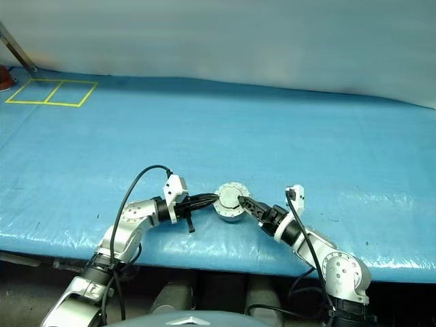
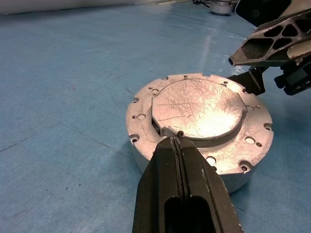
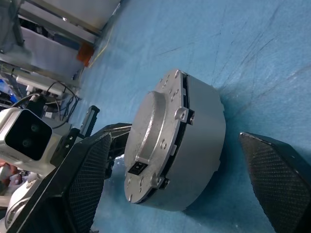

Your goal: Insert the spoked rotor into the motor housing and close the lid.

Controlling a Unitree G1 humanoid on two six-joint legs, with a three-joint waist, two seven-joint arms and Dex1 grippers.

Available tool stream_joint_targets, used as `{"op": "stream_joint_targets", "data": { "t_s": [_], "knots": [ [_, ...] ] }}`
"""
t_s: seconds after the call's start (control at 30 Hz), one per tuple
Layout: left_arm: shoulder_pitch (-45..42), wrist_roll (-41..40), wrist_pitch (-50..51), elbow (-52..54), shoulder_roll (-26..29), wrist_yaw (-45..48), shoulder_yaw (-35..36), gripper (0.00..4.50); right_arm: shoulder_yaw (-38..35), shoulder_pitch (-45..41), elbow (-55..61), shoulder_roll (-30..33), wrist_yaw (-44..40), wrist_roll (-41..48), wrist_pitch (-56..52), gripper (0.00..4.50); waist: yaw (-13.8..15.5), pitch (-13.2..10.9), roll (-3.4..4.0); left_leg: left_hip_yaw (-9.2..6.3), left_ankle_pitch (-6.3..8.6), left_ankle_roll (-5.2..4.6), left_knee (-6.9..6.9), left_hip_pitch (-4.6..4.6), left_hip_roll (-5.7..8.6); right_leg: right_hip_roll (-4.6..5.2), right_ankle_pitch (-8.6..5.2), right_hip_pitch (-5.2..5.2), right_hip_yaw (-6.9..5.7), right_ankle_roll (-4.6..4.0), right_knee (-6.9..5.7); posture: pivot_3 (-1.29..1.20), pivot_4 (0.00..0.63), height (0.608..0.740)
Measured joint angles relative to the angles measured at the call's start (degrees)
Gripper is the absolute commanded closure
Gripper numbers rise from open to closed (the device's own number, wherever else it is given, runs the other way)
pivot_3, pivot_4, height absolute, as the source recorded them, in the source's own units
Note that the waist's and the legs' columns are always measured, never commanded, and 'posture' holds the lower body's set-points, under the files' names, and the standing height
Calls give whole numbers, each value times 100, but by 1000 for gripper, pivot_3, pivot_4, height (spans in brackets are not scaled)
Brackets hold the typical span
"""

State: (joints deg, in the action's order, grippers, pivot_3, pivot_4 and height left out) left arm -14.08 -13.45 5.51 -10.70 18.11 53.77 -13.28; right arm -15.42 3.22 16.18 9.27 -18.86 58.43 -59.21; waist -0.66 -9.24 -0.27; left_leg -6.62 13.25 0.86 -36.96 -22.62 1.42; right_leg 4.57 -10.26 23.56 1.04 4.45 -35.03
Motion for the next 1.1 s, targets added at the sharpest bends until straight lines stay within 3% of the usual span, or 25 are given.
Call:
{"op": "stream_joint_targets", "data": {
  "t_s": [0.27, 0.6, 1.1],
  "knots": [
    [7, 2, -11, 0, 9, 0, 22, 4500, 32, 42, -43, -175, 201, 429, -18, 63, -5, 0, 1, 0, 0, 0, -1, -1, 0, 0, 0, 1, 0, 0, 0, 0, 150, 740],
    [66, 109, -85, -1, 10, -22, 48, 4500, 0, 49, -254, -154, 367, 628, -3, 3208, -9, 0, 5, 2, 0, 0, 1, -5, 0, 0, 0, 5, 0, 0, 1, 0, 150, 740],
    [170, -121, 62, -43, -234, -126, 297, 4500, 124, 41, -266, -125, 491, 651, 124, 3228, -33, 3, 9, 1, 0, 0, -1, -3, -3, -1, 0, 5, 0, 0, 1, 0, 150, 740]
  ]
}}
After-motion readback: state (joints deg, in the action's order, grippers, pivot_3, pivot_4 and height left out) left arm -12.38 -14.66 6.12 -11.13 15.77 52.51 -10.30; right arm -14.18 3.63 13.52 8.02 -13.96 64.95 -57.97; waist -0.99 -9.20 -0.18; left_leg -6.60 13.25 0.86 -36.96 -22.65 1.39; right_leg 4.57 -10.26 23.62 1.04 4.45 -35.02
